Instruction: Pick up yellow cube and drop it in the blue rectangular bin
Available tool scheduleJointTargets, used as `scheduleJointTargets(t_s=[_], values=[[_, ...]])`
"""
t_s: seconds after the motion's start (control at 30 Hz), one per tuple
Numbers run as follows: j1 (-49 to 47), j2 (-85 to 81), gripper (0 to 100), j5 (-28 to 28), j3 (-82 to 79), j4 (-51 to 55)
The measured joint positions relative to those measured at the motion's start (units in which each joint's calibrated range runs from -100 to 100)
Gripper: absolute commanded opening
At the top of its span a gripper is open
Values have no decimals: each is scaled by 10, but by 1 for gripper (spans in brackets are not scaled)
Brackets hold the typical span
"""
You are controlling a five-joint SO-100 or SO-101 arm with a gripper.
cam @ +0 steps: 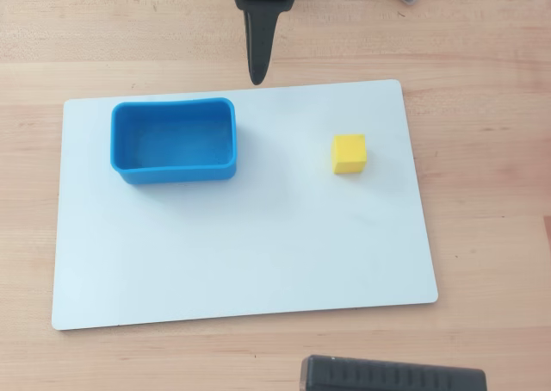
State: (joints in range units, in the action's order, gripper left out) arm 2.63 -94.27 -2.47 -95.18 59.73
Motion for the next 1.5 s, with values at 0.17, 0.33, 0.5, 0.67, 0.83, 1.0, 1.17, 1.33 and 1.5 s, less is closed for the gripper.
scheduleJointTargets(t_s=[0.17,0.33,0.5,0.67,0.83,1.0,1.17,1.33,1.5], values=[[0,0,0,0,0,13],[0,0,0,0,0,18],[-11,8,0,-8,3,18],[-35,148,0,-9,92,18],[-56,308,0,-3,219,18],[-85,477,0,18,322,18],[-119,629,0,40,423,27],[-146,777,0,65,535,40],[-161,900,0,83,643,63]])
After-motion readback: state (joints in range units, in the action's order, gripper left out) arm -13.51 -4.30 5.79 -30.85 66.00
